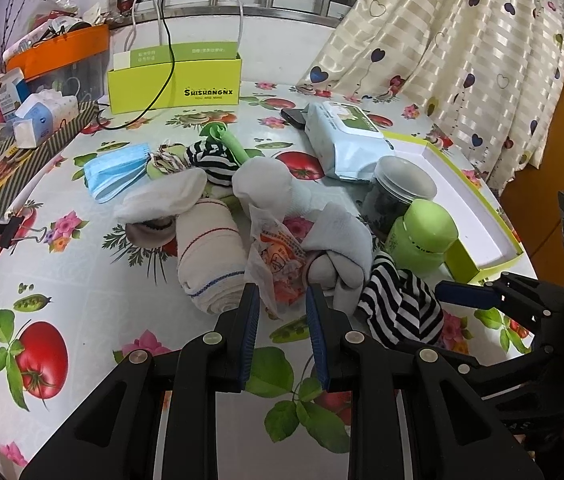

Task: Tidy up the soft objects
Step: 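Grasp the black-and-white striped sock with the right gripper while the left grasps a white sock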

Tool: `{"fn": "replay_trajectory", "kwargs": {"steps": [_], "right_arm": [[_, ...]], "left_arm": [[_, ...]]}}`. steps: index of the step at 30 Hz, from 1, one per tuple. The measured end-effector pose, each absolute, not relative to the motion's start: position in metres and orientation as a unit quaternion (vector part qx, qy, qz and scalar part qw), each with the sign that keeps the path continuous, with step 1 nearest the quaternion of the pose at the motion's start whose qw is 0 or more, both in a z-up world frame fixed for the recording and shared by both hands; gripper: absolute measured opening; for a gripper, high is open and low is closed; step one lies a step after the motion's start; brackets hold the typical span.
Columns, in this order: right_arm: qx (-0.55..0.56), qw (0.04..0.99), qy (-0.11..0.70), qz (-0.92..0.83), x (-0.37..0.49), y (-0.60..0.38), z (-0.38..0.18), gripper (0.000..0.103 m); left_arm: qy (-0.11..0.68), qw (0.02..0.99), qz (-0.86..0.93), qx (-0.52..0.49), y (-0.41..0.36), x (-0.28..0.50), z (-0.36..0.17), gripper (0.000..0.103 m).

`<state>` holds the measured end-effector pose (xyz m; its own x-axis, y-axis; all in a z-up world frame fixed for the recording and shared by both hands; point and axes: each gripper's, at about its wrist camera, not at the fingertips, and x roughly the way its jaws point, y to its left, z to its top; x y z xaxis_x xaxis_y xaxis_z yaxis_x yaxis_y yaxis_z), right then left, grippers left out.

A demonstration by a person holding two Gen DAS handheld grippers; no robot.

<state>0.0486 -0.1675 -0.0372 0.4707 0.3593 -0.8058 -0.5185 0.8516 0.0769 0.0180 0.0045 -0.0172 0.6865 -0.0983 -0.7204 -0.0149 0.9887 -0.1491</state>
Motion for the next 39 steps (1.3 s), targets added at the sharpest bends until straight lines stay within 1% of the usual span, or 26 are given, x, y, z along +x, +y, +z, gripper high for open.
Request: {"fn": "replay_trajectory", "kwargs": {"steps": [17, 19, 20, 21, 22, 23, 24, 27, 34, 37, 39], "right_arm": [[-0.084, 0.851, 0.457, 0.246, 0.060, -0.169, -0.048, 0.072], [-0.088, 0.850, 0.458, 0.245, 0.061, -0.168, -0.051, 0.068], [-0.089, 0.849, 0.459, 0.244, 0.061, -0.168, -0.052, 0.060], [-0.095, 0.852, 0.455, 0.241, 0.061, -0.167, -0.052, 0.048], [-0.096, 0.852, 0.454, 0.240, 0.061, -0.167, -0.052, 0.041], [-0.094, 0.852, 0.454, 0.242, 0.061, -0.168, -0.051, 0.028], [-0.092, 0.852, 0.454, 0.245, 0.062, -0.169, -0.051, 0.024], [-0.091, 0.852, 0.453, 0.247, 0.059, -0.172, -0.050, 0.020], [-0.082, 0.857, 0.443, 0.252, 0.049, -0.183, -0.039, 0.020], [-0.076, 0.858, 0.439, 0.254, 0.045, -0.188, -0.034, 0.020], [-0.072, 0.860, 0.438, 0.253, 0.043, -0.192, -0.032, 0.020]], "left_arm": [[0.390, 0.916, -0.044, -0.080, 0.002, 0.024, -0.015, 0.025], [0.386, 0.917, -0.052, -0.080, 0.000, 0.026, -0.013, 0.025], [0.385, 0.918, -0.056, -0.079, -0.002, 0.027, -0.013, 0.025], [0.385, 0.918, -0.059, -0.079, -0.003, 0.027, -0.012, 0.025], [0.384, 0.918, -0.063, -0.078, -0.005, 0.029, -0.011, 0.025], [0.384, 0.918, -0.068, -0.078, -0.006, 0.030, -0.011, 0.025], [0.384, 0.917, -0.072, -0.077, -0.008, 0.032, -0.011, 0.025], [0.385, 0.916, -0.084, -0.074, -0.013, 0.036, -0.011, 0.025], [0.389, 0.913, -0.104, -0.060, -0.023, 0.051, -0.015, 0.026], [0.389, 0.913, -0.110, -0.057, -0.026, 0.058, -0.016, 0.043], [0.389, 0.913, -0.110, -0.054, -0.027, 0.061, -0.016, 0.044]]}}
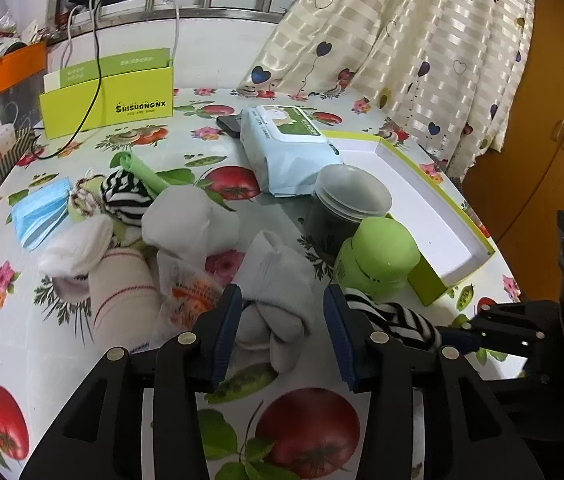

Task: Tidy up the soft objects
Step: 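Grasp the black-and-white striped sock with the right gripper while the left grasps a white sock, then carry both held socks over to the white tray with yellow-green rim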

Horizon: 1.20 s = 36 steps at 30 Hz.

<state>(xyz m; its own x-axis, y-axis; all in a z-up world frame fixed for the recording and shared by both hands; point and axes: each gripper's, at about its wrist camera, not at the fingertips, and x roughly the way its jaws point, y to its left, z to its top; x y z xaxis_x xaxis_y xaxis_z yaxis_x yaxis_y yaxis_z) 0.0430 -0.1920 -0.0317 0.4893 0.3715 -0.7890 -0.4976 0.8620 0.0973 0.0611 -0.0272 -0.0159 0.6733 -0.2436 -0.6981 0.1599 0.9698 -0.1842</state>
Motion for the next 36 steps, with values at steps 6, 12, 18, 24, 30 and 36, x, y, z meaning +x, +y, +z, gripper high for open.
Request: {"fn": "replay_trajectory", "kwargs": {"steps": [6, 12, 18, 24, 30, 36], "right_arm": [[-0.066, 0.861, 0.438, 0.251, 0.040, -0.197, -0.031, 0.019], [-0.067, 0.862, 0.437, 0.248, 0.038, -0.198, -0.030, 0.020], [-0.063, 0.865, 0.433, 0.245, 0.035, -0.202, -0.028, 0.020], [-0.062, 0.870, 0.425, 0.242, 0.029, -0.205, -0.021, 0.019], [-0.061, 0.876, 0.413, 0.239, 0.020, -0.206, -0.013, 0.019], [-0.063, 0.885, 0.396, 0.237, 0.011, -0.208, 0.000, 0.019]], "left_arm": [[0.402, 0.909, -0.106, -0.027, -0.035, 0.076, -0.027, 0.044], [0.420, 0.902, -0.104, -0.014, -0.041, 0.083, -0.040, 0.044], [0.422, 0.901, -0.100, -0.001, -0.046, 0.084, -0.042, 0.044], [0.416, 0.904, -0.102, -0.010, -0.042, 0.078, -0.041, 0.032], [0.408, 0.907, -0.100, -0.026, -0.037, 0.066, -0.033, 0.021], [0.384, 0.917, -0.099, -0.039, -0.031, 0.048, -0.015, 0.021]]}}
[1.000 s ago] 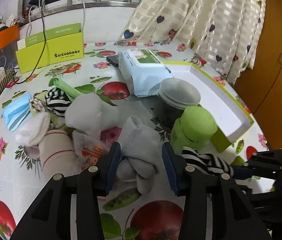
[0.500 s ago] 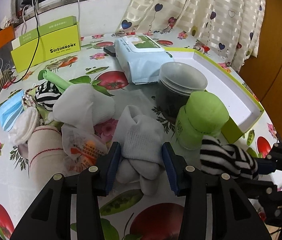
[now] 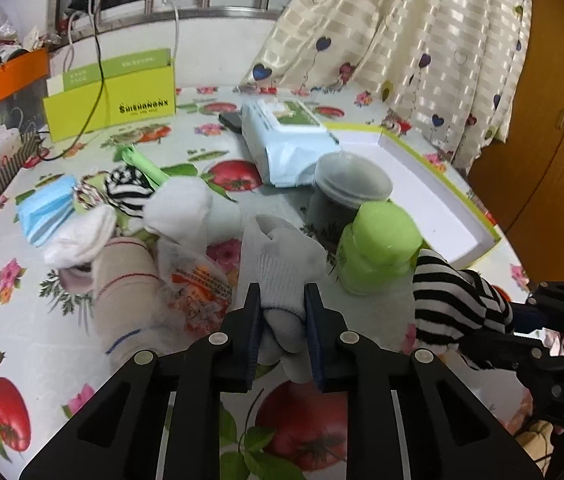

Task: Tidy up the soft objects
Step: 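Carry both held socks over to the white tray with yellow-green rim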

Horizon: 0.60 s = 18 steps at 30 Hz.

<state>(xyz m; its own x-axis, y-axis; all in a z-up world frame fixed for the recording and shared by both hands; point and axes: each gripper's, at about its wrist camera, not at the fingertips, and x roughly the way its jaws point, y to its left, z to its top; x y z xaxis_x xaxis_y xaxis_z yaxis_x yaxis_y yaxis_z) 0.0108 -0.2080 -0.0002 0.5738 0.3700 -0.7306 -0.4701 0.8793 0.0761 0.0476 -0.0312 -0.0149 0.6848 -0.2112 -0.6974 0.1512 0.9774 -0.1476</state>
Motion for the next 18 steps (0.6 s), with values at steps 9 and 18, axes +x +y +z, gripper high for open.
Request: {"fn": "replay_trajectory", "kwargs": {"steps": [9, 18], "right_arm": [[-0.058, 0.900, 0.372, 0.221, 0.009, -0.222, 0.016, 0.019], [-0.045, 0.913, 0.356, 0.195, 0.024, -0.248, 0.028, 0.019]], "left_arm": [[0.351, 0.928, -0.111, -0.050, -0.033, 0.035, 0.017, 0.021], [0.335, 0.932, -0.128, -0.044, -0.052, 0.045, 0.038, 0.021]]}}
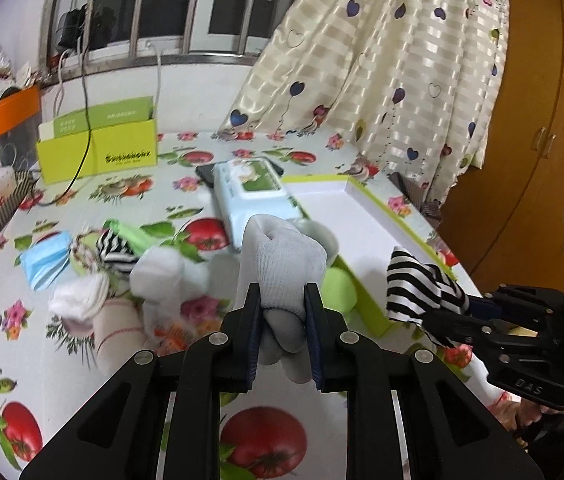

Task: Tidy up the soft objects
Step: 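Carry both held socks over to the white tray with yellow-green rim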

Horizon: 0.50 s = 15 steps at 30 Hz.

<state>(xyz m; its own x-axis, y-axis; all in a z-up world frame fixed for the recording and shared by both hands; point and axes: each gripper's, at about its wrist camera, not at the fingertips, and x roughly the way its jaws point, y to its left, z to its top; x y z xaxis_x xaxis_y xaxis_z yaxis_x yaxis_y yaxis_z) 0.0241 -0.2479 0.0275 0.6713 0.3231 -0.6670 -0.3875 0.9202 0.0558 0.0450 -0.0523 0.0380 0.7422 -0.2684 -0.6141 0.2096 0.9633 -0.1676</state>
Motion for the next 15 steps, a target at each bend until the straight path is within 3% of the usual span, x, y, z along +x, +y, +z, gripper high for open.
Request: {"fn": "replay_trajectory", "kwargs": {"steps": [15], "right_arm": [[-0.019, 0.923, 0.361, 0.131, 0.075, -0.319, 0.020, 0.019]], "left_arm": [[0.336, 0.926, -0.170, -0.029, -0.118, 0.085, 0.053, 0.021]]}}
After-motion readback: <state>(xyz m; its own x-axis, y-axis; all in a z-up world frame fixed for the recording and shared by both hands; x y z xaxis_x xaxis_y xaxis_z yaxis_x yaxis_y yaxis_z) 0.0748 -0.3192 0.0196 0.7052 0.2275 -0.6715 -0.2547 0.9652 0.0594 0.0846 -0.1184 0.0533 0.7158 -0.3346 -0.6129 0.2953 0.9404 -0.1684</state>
